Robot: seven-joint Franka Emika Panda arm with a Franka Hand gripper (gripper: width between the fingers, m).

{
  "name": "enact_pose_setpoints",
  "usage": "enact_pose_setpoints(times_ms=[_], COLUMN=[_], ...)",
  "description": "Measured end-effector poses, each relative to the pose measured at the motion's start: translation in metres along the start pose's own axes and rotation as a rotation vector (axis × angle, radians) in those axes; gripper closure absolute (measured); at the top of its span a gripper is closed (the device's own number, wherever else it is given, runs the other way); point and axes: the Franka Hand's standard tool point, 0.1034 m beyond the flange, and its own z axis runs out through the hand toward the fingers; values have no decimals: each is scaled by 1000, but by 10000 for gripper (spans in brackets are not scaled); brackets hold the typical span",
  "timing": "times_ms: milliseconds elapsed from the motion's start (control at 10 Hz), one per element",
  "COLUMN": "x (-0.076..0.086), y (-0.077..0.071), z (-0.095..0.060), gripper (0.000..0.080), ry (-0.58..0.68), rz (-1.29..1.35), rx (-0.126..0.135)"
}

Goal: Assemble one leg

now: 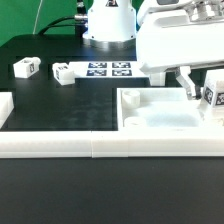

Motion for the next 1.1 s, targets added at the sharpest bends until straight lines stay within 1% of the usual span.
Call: enact_pose_setpoints(times_ms=[100,200,500,700,800,900,1000,1100], x=[0,0,1,15,18,22,19,19], y=[0,0,-1,-3,-3,-3,-5,-5], z=[0,0,-1,-18,-22,-25,-23,-23], gripper=[198,158,152,150,150,150,150,150], ry=[0,-1,-7,-15,-19,-24,-58,-61], rz=[0,0,-2,-12,-14,-15,-16,-16], rx=[0,0,2,6,7,9,15,16])
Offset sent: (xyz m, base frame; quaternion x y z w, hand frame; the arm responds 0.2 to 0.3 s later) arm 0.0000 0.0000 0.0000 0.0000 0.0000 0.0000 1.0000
